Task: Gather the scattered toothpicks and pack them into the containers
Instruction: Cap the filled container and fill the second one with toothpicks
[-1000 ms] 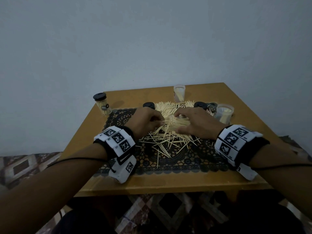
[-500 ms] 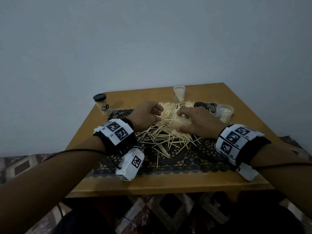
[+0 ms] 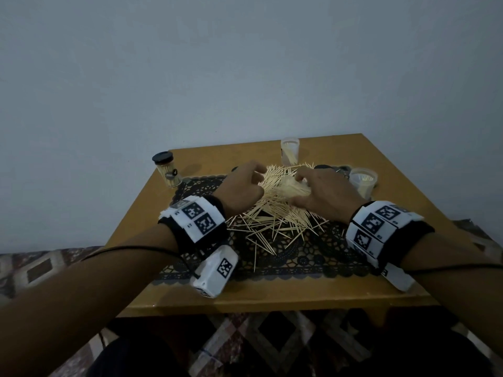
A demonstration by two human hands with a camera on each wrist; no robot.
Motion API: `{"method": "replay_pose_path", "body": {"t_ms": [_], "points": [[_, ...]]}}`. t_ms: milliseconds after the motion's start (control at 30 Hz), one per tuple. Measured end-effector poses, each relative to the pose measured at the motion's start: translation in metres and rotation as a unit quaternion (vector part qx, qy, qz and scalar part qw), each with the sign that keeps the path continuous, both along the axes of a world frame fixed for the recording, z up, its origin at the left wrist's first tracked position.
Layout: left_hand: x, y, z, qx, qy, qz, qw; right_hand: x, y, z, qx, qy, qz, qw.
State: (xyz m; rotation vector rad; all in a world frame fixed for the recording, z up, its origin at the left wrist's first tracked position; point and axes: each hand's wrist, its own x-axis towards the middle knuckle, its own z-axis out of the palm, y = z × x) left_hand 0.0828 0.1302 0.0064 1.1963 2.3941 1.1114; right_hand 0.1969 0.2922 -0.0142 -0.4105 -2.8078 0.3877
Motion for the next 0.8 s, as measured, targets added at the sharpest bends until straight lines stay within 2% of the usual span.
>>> {"method": "replay_pose_path", "body": {"t_ms": [67, 133, 233, 333, 433, 533, 633, 700, 800], "points": [[-0.005, -0.005, -0.004, -0.081, 0.123, -0.044, 0.988, 0.001, 0.006, 0.0, -0.001, 0.007, -0.023, 1.0], [-0.006, -0.004, -0.007, -0.177, 0.198, -0.101, 0.959, 0.001, 0.01, -0.001, -0.003, 0.007, -0.035, 0.999], [-0.007, 0.005, -0.009, -0.255, 0.254, -0.172, 0.917, 0.001, 0.011, -0.001, -0.007, 0.003, -0.04, 0.999], [-0.009, 0.015, -0.011, -0.269, 0.271, -0.193, 0.904, 0.001, 0.01, 0.001, -0.003, -0.001, -0.045, 0.999], [-0.01, 0.024, -0.011, -0.272, 0.269, -0.174, 0.907, 0.002, 0.008, 0.002, -0.004, 0.006, -0.06, 0.998], [-0.012, 0.027, -0.01, -0.227, 0.243, -0.139, 0.933, 0.003, 0.008, 0.004, -0.01, 0.013, -0.072, 0.997], [-0.021, 0.025, -0.005, -0.188, 0.142, -0.107, 0.966, 0.002, 0.01, 0.002, -0.029, -0.004, -0.055, 0.998], [-0.029, 0.021, -0.002, -0.172, 0.073, -0.114, 0.976, 0.001, 0.011, 0.0, -0.034, -0.023, -0.035, 0.999], [-0.038, 0.016, -0.002, -0.159, 0.081, -0.112, 0.977, 0.0, 0.013, -0.001, -0.042, -0.032, -0.011, 0.999]]}}
